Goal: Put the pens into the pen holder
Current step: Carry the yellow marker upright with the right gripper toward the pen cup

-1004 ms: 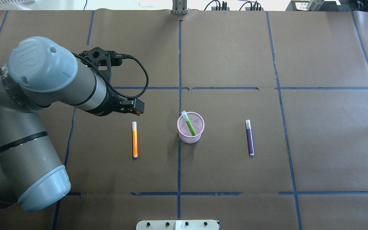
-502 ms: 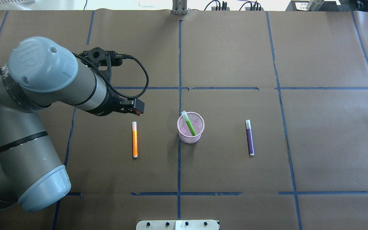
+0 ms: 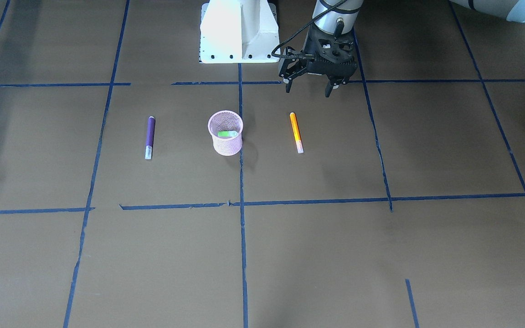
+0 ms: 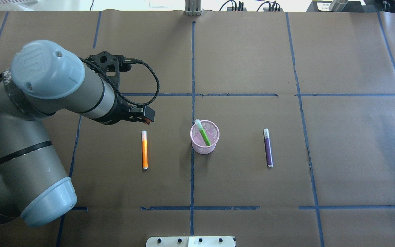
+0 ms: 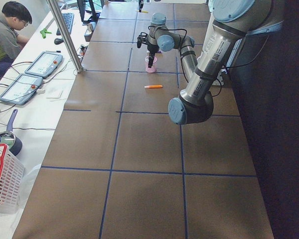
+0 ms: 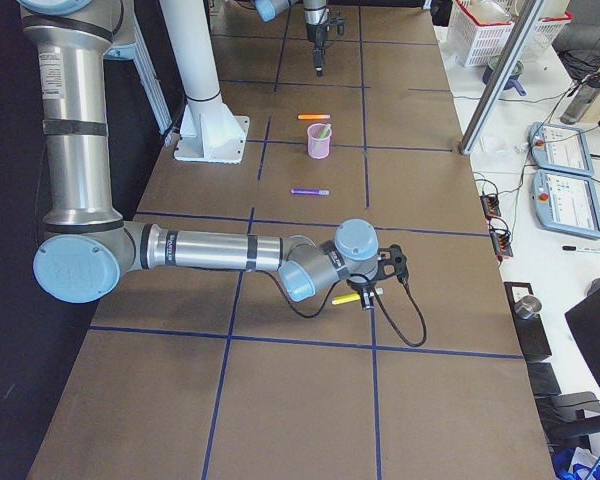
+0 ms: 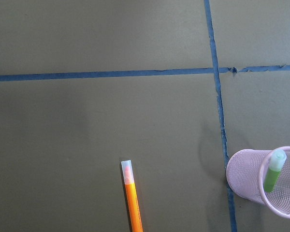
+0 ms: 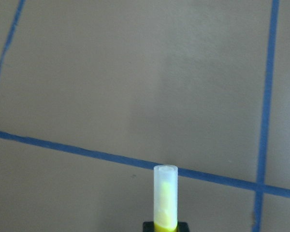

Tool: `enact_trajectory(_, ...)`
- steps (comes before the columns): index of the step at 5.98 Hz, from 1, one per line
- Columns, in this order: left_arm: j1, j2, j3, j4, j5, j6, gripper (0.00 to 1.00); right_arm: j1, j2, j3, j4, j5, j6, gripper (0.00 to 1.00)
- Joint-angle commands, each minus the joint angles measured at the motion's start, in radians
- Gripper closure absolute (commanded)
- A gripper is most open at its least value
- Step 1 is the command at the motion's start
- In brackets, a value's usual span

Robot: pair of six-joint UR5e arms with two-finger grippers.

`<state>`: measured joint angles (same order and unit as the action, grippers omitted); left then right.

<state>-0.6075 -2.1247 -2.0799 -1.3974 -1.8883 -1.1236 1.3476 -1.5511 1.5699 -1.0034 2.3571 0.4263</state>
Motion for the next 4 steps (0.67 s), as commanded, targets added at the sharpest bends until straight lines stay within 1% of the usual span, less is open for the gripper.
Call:
enact_trajectory(1,0.000,0.000,0.003,0.000,0.000,0.001,0.00,-0.108,0.073,0.154,-0.001,-0.031,0.313,1.00)
enact_trajectory(2,0.002,0.000,0.003,0.000,0.000,0.001,0.00,-0.169,0.136,0.217,-0.007,-0.083,0.444,1.00)
enact_trajectory(3,0.000,0.000,0.003,0.000,0.000,0.004,0.00,-0.251,0.208,0.251,-0.008,-0.169,0.577,1.00)
enact_trajectory(4,-0.002,0.000,0.003,0.004,-0.003,0.002,0.00,-0.351,0.247,0.278,-0.009,-0.284,0.668,1.00)
